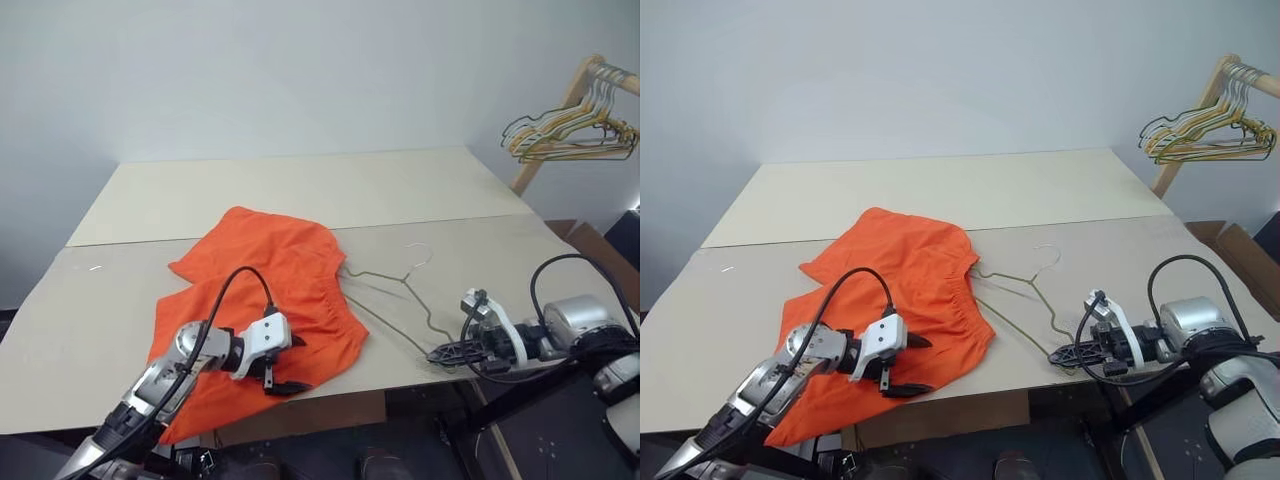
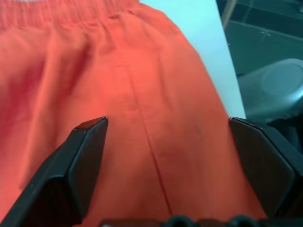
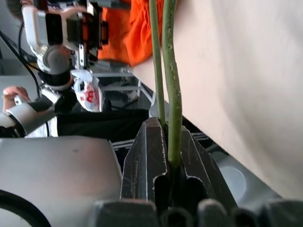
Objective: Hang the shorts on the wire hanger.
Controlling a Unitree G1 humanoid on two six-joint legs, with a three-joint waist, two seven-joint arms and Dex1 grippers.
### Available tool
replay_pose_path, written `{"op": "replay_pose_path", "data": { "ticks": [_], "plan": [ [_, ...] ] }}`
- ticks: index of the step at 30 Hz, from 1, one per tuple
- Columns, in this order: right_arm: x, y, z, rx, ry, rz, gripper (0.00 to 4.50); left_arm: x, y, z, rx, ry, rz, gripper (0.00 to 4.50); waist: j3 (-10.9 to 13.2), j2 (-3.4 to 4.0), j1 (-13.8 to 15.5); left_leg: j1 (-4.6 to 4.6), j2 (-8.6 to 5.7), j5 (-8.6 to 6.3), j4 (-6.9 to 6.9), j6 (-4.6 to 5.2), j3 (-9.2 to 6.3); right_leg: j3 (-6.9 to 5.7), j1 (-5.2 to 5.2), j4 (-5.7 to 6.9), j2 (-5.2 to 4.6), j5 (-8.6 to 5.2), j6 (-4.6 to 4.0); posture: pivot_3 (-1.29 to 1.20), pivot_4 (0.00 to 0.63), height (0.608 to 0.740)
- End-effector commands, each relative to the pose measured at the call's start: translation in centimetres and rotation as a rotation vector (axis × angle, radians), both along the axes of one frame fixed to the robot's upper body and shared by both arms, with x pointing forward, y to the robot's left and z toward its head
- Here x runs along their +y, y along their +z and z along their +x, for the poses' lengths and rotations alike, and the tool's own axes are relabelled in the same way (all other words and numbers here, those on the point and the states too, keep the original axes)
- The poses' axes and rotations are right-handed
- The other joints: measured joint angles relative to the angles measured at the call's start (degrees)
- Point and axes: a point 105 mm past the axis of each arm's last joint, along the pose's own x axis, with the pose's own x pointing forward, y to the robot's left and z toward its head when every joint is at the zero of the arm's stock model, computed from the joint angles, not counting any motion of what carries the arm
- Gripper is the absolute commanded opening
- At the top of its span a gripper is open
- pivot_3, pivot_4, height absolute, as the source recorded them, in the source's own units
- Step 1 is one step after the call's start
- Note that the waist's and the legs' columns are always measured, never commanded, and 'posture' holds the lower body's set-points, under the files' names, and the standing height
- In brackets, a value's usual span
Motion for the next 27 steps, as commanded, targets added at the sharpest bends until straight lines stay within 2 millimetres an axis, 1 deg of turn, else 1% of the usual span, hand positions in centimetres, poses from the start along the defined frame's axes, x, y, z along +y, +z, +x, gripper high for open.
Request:
{"op": "replay_pose_path", "data": {
  "ticks": [1,6,9,12,15,20,27],
  "plan": [
    [0.4,1.5,1.7,-0.045,-0.03,0.055,0.0,-0.1,0.4,0.1,-0.025,-0.022,-0.005,4.45,0.0,0.0,0.1,0.0,0.0,0.0,0.0,0.0,-0.01,0.0,0.0,0.01,0.01,0.0,-0.01,-0.03,0.0,0.74],
    [0.9,1.5,2.6,-0.049,-0.056,0.064,0.0,-0.1,0.5,0.1,-0.037,-0.025,-0.008,4.45,0.0,0.01,0.4,-0.05,-0.04,0.0,0.0,0.0,-0.03,-0.03,-0.01,0.0,-0.05,0.0,0.0,-0.02,0.0,0.74],
    [1.5,2.1,2.8,-0.06,-0.048,0.101,0.0,-0.1,0.5,0.1,-0.042,-0.028,-0.009,4.45,0.0,0.01,0.4,-0.05,-0.04,0.0,0.01,0.0,-0.04,-0.03,-0.01,0.01,-0.06,0.0,0.0,-0.02,0.0,0.74],
    [1.8,2.2,3.6,-0.06,-0.08,0.108,0.0,-0.2,0.5,0.1,-0.046,-0.031,-0.012,4.45,0.0,0.02,0.2,-0.04,-0.03,0.0,0.01,0.0,-0.04,-0.03,-0.01,0.03,-0.04,0.0,0.0,-0.02,0.0,0.74],
    [2.1,2.0,4.3,-0.054,-0.111,0.103,0.0,-0.3,0.5,0.1,-0.049,-0.033,-0.013,4.45,0.0,0.04,0.0,-0.02,-0.01,0.0,0.01,0.0,-0.04,-0.02,-0.03,0.08,0.01,0.01,-0.01,-0.02,0.0,0.74],
    [2.8,1.7,4.9,-0.07,-0.113,0.102,0.0,-0.4,0.4,0.2,-0.058,-0.039,-0.01,4.45,0.0,0.05,0.1,-0.06,-0.02,0.0,0.01,0.0,-0.05,-0.03,-0.04,0.07,-0.01,0.01,0.0,-0.03,0.0,0.74],
    [3.2,1.6,6.5,-0.116,-0.207,0.086,0.0,-0.5,0.4,0.4,-0.066,-0.04,-0.016,4.45,0.0,0.08,0.1,-0.06,-0.04,0.0,0.02,-0.01,-0.06,-0.04,-0.04,0.11,-0.03,0.01,0.0,-0.03,0.0,0.74]
  ]
}}
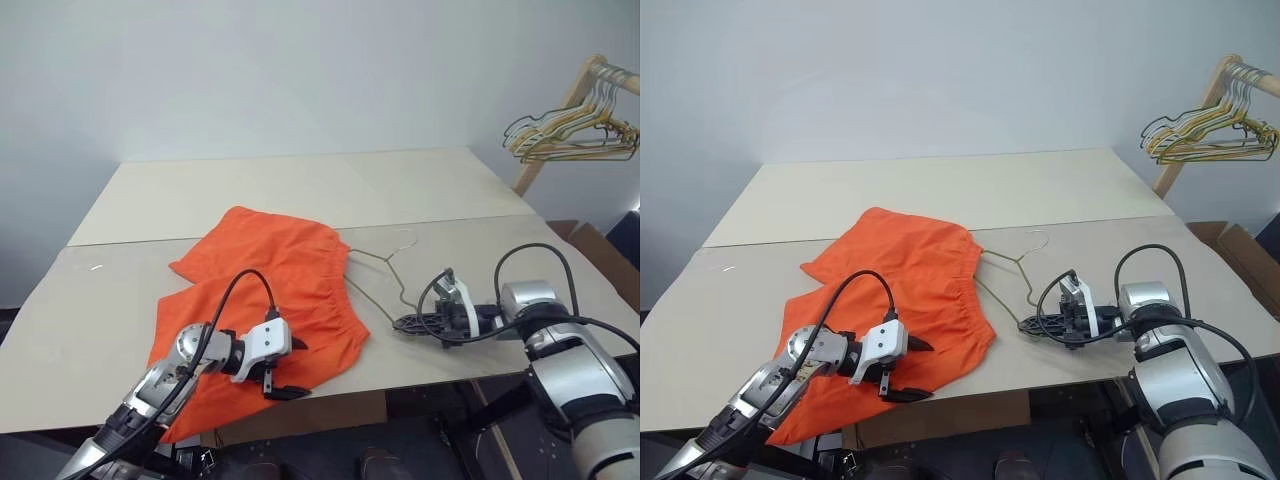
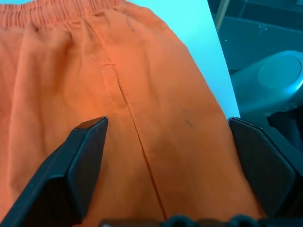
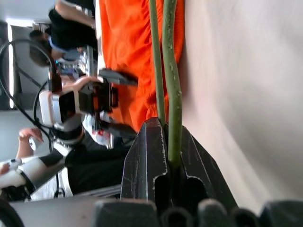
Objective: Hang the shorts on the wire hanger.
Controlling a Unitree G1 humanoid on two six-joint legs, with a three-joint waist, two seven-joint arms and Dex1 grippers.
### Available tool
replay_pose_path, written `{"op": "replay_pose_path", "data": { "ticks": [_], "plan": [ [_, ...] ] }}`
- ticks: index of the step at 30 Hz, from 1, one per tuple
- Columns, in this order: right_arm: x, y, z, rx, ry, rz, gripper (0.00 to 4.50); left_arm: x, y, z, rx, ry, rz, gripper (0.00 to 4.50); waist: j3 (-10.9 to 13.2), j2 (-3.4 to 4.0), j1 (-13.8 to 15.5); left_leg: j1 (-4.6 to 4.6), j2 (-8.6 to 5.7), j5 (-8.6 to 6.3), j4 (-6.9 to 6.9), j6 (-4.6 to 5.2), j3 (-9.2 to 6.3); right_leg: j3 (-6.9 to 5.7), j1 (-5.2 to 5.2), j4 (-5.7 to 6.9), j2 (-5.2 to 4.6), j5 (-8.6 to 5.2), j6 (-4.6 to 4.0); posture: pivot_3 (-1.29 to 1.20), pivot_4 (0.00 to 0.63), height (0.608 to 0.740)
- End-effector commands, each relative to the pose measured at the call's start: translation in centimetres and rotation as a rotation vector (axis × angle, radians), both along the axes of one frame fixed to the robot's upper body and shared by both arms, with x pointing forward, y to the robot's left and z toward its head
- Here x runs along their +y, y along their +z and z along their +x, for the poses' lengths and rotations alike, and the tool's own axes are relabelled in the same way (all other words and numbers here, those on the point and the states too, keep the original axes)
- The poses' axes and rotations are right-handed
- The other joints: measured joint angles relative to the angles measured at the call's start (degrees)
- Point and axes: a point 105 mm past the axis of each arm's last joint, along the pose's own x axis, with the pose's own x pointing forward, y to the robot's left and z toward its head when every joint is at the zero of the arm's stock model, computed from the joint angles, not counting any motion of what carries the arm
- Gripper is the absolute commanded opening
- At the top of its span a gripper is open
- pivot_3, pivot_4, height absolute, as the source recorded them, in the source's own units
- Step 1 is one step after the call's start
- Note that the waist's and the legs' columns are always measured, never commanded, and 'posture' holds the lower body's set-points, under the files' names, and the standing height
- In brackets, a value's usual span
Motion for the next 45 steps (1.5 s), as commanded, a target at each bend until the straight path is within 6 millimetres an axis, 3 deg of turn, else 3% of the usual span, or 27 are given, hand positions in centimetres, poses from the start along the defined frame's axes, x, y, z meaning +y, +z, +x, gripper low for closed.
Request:
{"op": "replay_pose_path", "data": {
  "ticks": [1,5,10,13,16,21,25,28,33,37,41,45],
  "plan": [
    [0.0,1.7,1.7,-0.098,-0.046,0.024,0.0,-0.3,0.7,0.4,-0.036,-0.013,-0.011,4.45,0.0,0.0,0.0,0.0,0.0,0.0,0.0,0.0,-0.01,0.0,0.0,0.0,0.01,0.0,0.0,-0.03,0.0,0.74],
    [-0.4,2.2,2.6,-0.131,-0.129,0.037,0.0,-0.4,0.7,0.6,-0.039,-0.009,-0.021,4.45,0.0,0.0,0.0,-0.01,-0.01,0.0,0.0,0.0,-0.01,0.0,0.0,-0.01,-0.02,0.0,0.0,-0.03,0.0,0.74],
    [-0.2,2.7,3.0,-0.248,-0.086,0.008,0.0,-0.8,1.8,1.4,-0.104,0.026,-0.07,4.45,0.0,0.02,-0.1,-0.01,0.0,0.0,0.0,0.0,-0.01,0.0,0.0,-0.01,-0.01,0.0,0.0,-0.04,0.0,0.74],
    [0.2,2.9,3.1,-0.407,-0.039,-0.024,0.0,-1.5,5.5,2.5,-0.161,0.058,-0.236,4.45,0.0,0.01,-0.1,-0.01,0.01,0.0,0.0,0.0,-0.1,0.0,-0.01,0.0,-0.01,0.0,0.0,-0.04,0.0,0.74],
    [0.5,3.4,2.9,-0.566,-0.02,-0.029,0.0,-1.6,10.1,1.6,-0.179,-0.027,-0.403,4.45,0.0,0.02,0.0,-0.15,0.02,0.0,0.01,0.0,-0.33,-0.05,-0.08,-0.01,-0.03,0.01,0.02,-0.05,0.0,0.74],
    [0.8,4.2,2.1,-0.77,-0.01,-0.054,0.0,-0.9,13.9,1.8,-0.289,-0.077,-0.457,4.45,0.0,0.07,-0.2,-0.15,-0.04,0.0,0.01,0.0,-0.4,-0.03,-0.07,-0.03,-0.08,0.03,0.07,-0.05,0.0,0.74],
    [1.2,4.6,1.2,-0.935,0.036,-0.12,0.0,0.3,17.4,4.8,-0.436,0.049,-0.479,4.45,0.0,0.06,-0.2,-0.06,-0.02,0.0,0.02,0.0,-0.38,-0.04,0.02,-0.03,0.02,0.03,0.07,-0.05,0.0,0.74],
    [1.7,4.3,0.2,-1.053,0.129,-0.217,0.0,1.6,20.0,8.3,-0.566,0.172,-0.431,4.45,0.0,0.06,0.0,-0.06,-0.03,0.01,0.02,-0.01,-0.36,-0.08,0.05,-0.04,0.03,0.02,0.08,-0.06,0.0,0.74],
    [2.4,4.2,0.0,-1.183,0.21,-0.342,0.0,3.7,24.1,12.9,-0.748,0.292,-0.365,4.45,0.0,0.06,-0.3,-0.06,-0.07,0.01,0.03,-0.01,-0.14,-0.07,0.05,-0.12,0.03,0.02,0.09,-0.07,0.0,0.74],
    [2.8,4.4,-0.1,-1.225,0.242,-0.38,0.0,4.4,25.1,13.7,-0.783,0.22,-0.296,4.45,0.0,0.06,-1.0,-0.12,-0.06,0.0,0.02,-0.01,-0.11,-0.07,0.0,-0.17,0.04,0.02,0.09,-0.08,0.0,0.74],
    [3.3,4.4,-0.5,-1.258,0.314,-0.427,0.0,5.3,23.5,12.3,-0.635,-0.038,-0.154,4.45,0.0,0.06,-1.8,-0.2,-0.06,0.0,0.02,-0.01,-0.07,-0.07,-0.07,-0.18,0.04,0.02,0.09,-0.09,0.0,0.74],
    [3.6,4.6,-0.6,-1.278,0.344,-0.444,0.0,5.9,22.6,11.5,-0.54,-0.166,-0.061,4.45,0.0,0.05,-2.3,-0.24,-0.03,0.0,0.02,0.0,-0.07,-0.08,-0.08,-0.19,0.09,0.0,0.09,-0.09,0.0,0.74]
  ]
}}
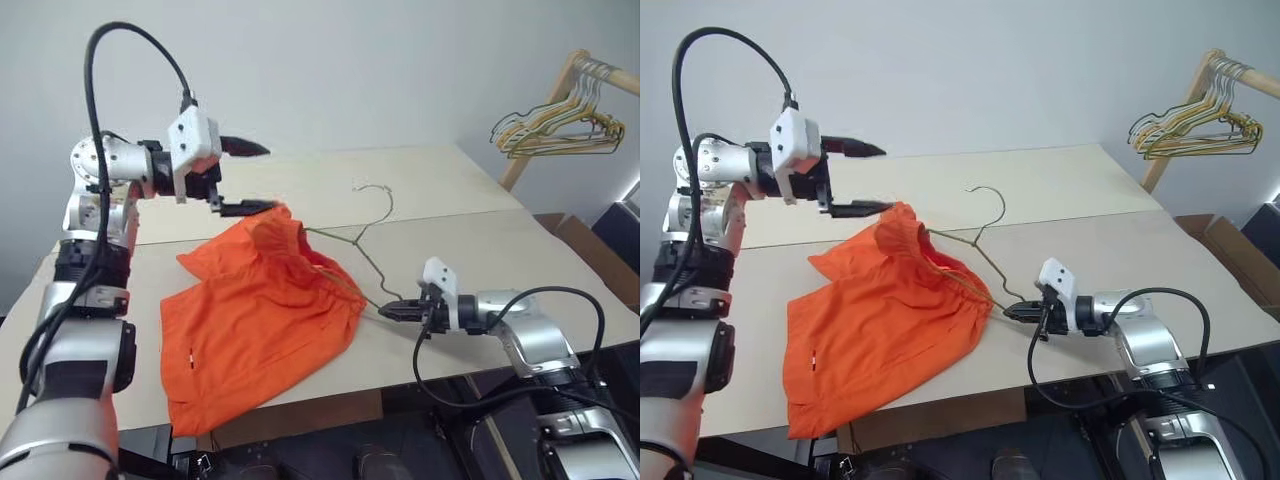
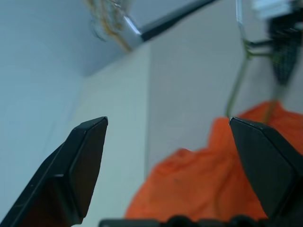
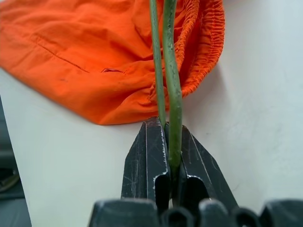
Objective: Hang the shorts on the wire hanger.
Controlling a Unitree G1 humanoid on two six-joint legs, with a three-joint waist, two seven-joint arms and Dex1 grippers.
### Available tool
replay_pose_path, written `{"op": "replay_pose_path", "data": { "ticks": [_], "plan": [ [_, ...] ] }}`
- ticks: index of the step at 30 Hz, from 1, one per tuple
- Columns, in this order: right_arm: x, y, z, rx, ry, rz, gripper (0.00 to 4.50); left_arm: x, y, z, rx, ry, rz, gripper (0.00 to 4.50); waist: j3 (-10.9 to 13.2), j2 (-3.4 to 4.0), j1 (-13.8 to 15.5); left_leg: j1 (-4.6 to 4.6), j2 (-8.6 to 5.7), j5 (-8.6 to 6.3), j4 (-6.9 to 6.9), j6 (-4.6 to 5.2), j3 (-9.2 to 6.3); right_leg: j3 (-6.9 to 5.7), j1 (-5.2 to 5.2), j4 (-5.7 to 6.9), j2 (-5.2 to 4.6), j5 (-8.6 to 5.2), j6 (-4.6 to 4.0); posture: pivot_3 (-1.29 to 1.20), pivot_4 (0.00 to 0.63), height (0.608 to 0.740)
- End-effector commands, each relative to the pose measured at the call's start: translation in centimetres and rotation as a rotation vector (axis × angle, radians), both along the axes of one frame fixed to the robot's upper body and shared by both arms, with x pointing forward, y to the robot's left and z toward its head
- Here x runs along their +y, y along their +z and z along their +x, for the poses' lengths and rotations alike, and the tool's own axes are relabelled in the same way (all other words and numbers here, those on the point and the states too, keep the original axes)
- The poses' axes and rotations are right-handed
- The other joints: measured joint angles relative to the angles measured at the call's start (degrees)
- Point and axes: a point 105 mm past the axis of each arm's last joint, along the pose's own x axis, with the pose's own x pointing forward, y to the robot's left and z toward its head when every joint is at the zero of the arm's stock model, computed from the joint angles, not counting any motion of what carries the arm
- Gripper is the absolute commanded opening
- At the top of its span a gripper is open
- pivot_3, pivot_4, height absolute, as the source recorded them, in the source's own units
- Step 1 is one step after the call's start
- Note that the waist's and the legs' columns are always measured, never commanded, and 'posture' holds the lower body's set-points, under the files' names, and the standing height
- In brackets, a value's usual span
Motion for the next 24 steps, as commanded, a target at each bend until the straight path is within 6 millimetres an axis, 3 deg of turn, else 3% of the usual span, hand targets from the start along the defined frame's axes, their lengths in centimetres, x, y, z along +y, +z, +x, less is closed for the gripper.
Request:
{"op": "replay_pose_path", "data": {
  "ticks": [1,4,17,20,24],
  "plan": [
    [0.5,1.8,0.2,-0.098,0.03,-0.018,0.0,0.1,0.8,-0.8,0.012,-0.087,0.074,4.45,0.0,-0.01,-0.1,-0.02,0.0,0.0,0.0,0.0,-0.01,-0.01,0.0,0.0,0.0,-0.01,0.01,-0.09,0.0,0.74],
    [0.7,1.9,0.4,-0.088,0.027,-0.03,0.0,-0.3,0.4,-1.5,0.015,-0.147,0.121,4.45,0.0,-0.01,-0.6,-0.06,0.02,-0.01,0.0,0.02,-0.06,-0.01,-0.02,0.0,-0.03,-0.02,0.03,-0.09,0.0,0.74],
    [2.0,2.4,0.1,-0.127,0.089,-0.075,0.0,-1.2,-3.2,-0.6,0.069,-0.181,0.338,4.45,0.0,-0.02,-0.6,-0.27,0.05,-0.1,0.25,0.17,-0.16,-0.02,-0.13,0.07,0.01,-0.03,0.05,-0.09,0.0,0.74],
    [2.3,2.9,0.1,-0.138,0.096,-0.075,0.0,-1.2,-3.9,-0.5,0.095,-0.181,0.375,3.9,0.0,-0.02,-0.6,-0.62,0.05,-0.11,0.47,0.19,-0.21,-0.01,-0.43,0.19,0.0,-0.02,0.06,-0.09,0.0,0.74],
    [2.6,3.5,0.0,-0.156,0.108,-0.072,0.0,-1.4,-4.8,-0.3,0.117,-0.183,0.415,2.56,0.0,-0.02,-0.6,-0.86,0.04,-0.11,0.49,0.19,-0.23,0.01,-0.73,0.24,-0.01,-0.01,0.07,-0.1,0.0,0.74]
  ]
}}
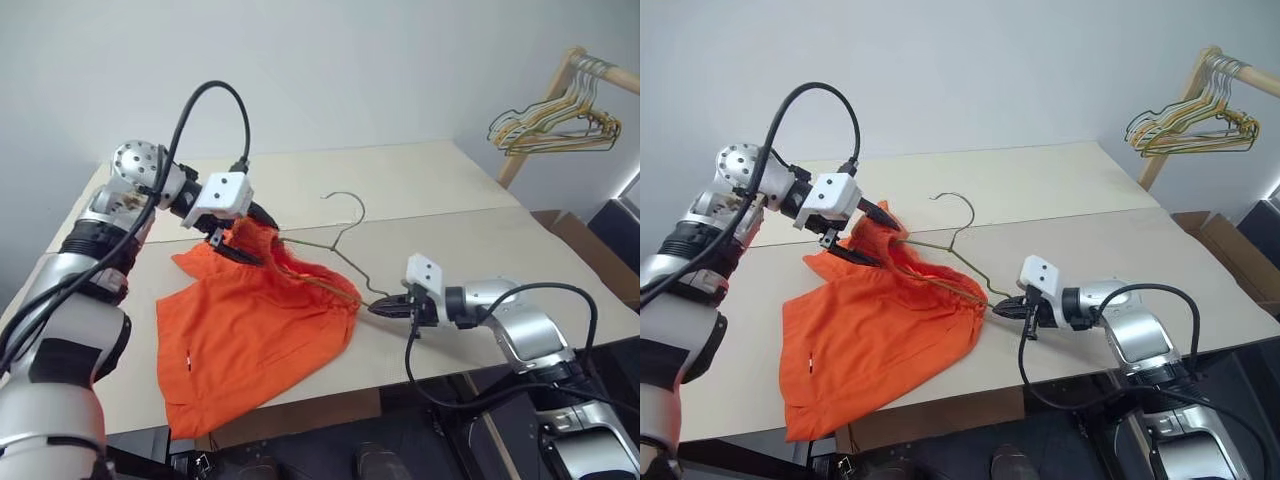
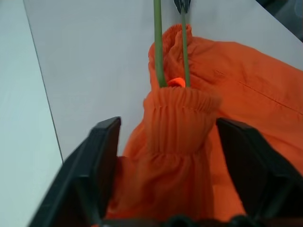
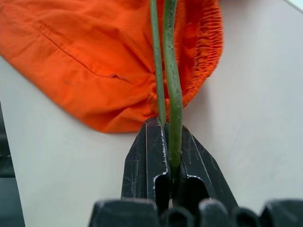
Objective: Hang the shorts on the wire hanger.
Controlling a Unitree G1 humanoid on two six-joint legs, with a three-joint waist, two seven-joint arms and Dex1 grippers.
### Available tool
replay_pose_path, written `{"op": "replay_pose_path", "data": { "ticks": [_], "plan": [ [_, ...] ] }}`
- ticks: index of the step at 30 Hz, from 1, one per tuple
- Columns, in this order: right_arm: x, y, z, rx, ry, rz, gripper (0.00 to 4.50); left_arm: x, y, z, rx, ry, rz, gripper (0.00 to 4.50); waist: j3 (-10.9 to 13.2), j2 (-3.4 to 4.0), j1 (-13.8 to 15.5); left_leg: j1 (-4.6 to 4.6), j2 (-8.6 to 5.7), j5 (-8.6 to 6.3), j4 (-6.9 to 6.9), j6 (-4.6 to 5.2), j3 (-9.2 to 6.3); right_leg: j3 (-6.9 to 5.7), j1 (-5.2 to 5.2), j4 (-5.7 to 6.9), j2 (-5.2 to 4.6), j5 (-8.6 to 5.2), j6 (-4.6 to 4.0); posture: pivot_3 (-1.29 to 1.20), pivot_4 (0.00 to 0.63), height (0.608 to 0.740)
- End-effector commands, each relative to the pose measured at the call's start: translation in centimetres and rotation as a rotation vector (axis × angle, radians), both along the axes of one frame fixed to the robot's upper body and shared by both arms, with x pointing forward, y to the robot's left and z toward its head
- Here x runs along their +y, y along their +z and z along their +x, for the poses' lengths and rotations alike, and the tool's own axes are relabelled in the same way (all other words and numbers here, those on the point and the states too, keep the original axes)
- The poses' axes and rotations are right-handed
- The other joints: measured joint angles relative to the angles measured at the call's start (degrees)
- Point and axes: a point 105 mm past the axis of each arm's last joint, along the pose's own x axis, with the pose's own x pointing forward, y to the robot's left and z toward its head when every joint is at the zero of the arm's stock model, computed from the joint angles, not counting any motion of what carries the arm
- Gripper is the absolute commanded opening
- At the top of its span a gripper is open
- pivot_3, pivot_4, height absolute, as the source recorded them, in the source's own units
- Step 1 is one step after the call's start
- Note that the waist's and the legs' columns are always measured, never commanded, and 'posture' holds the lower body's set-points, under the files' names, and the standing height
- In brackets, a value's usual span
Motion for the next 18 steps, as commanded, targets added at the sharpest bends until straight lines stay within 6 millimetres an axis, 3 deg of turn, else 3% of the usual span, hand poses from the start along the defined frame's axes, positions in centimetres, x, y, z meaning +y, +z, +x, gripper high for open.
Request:
{"op": "replay_pose_path", "data": {
  "ticks": [1,7,14,18],
  "plan": [
    [0.63,2.12,0.05,-0.068,0.032,0.011,0.0,-0.36,0.41,0.27,-0.027,-0.019,0.039,2.24,0.0,0.0,0.0,-0.06,0.0,0.0,0.01,0.0,0.0,0.01,-0.07,0.02,0.0,0.0,0.0,-0.1,0.0,0.74],
    [0.56,2.03,-0.12,-0.069,0.031,-0.004,0.0,-0.89,0.39,0.47,-0.022,-0.023,0.023,0.15,0.0,0.0,-0.1,-0.15,0.0,0.0,0.05,0.0,0.02,0.02,-0.17,0.04,0.01,0.01,0.0,-0.11,0.0,0.74],
    [0.72,1.25,-0.03,-0.114,0.022,-0.057,0.0,-0.9,0.23,0.24,-0.008,-0.027,0.007,0.02,0.0,0.0,-0.1,-0.15,0.01,0.0,0.05,0.0,0.02,0.02,-0.18,0.06,0.02,0.01,0.0,-0.11,0.0,0.74],
    [1.0,1.75,0.35,-0.253,0.034,-0.061,0.0,-0.86,0.13,0.32,-0.027,-0.031,-0.004,0.02,0.0,0.0,-0.1,-0.16,0.0,0.0,0.05,0.0,0.03,0.02,-0.18,0.05,0.01,0.01,0.0,-0.11,0.0,0.74]
  ]
}}
